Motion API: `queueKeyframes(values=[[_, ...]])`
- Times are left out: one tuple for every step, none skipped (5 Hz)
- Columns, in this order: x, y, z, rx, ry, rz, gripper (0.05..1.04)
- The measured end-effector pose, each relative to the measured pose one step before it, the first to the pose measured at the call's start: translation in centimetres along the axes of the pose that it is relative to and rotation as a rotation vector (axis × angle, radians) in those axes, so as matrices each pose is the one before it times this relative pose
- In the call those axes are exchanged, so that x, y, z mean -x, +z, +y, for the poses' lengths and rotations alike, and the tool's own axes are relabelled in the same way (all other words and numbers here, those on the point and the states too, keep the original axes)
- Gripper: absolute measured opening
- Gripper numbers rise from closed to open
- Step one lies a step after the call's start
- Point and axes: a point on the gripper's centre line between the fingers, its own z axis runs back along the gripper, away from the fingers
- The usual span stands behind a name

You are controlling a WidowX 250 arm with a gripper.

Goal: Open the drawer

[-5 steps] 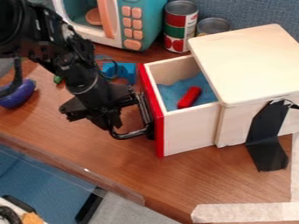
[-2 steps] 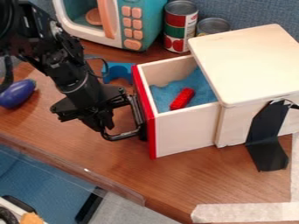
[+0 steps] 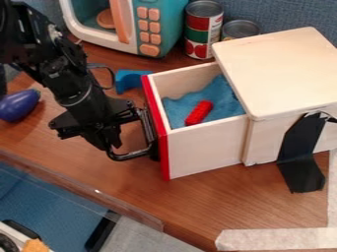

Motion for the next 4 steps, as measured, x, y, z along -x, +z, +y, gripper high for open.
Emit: queueKeyframes(values=[[0.197,-0.020,0.113,-0.0020,0.0022,0.0069,0.152],[-0.035,0.293,0.068,-0.0027,-0.0132,-0.0076,0.200],[0.785,0.167,-0.172,-0.0102,-0.1354,0.0426,0.454],[-0.188,1.048,-0.841,0.0106,-0.0693,0.0043,0.775]])
